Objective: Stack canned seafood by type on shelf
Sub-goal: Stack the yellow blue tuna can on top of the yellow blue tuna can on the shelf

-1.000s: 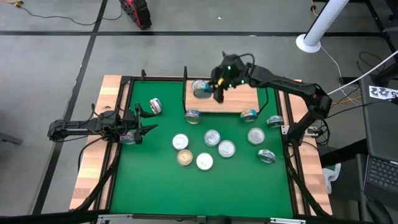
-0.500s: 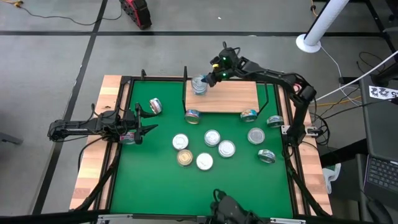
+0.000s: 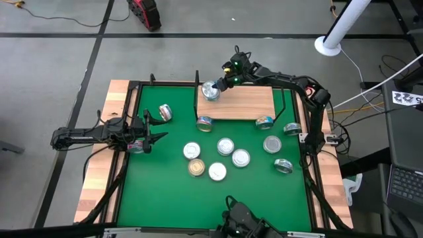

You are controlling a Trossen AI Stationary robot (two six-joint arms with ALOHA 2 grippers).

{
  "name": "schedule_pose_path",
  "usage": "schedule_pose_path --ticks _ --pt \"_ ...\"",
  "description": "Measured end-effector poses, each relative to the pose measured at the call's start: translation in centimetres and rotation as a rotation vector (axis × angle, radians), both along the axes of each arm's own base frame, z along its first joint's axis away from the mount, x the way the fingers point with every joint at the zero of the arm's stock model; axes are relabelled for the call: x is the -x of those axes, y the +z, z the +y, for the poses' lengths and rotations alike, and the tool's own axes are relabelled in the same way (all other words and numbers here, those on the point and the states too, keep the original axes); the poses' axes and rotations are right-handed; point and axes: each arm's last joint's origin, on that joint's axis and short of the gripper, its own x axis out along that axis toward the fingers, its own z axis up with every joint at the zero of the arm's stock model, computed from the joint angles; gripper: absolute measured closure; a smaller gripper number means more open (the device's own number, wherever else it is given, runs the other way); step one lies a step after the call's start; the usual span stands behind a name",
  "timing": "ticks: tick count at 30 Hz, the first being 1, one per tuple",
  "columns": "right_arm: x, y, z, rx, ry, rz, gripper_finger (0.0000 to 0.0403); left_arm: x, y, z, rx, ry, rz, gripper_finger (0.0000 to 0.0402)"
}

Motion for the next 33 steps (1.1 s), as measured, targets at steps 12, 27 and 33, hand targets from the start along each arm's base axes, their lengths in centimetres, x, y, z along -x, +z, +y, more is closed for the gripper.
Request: schedule_pose_path --ticks 12,27,33 --pt "-0.06 -0.32 -0.04 -0.004 -0.009 0.011 0.0267 0.00 0.00 0.00 0.000 0.000 0.000 0.0163" --pt "0.03 -0.50 0.05 -0.016 -0.016 0.034 0.0267 0.00 0.00 0.00 0.000 0.000 0.000 0.0163" --pt "0.03 -0.50 0.05 -0.015 -0.016 0.034 0.0243 0.00 0.00 0.00 0.000 0.000 0.000 0.0163"
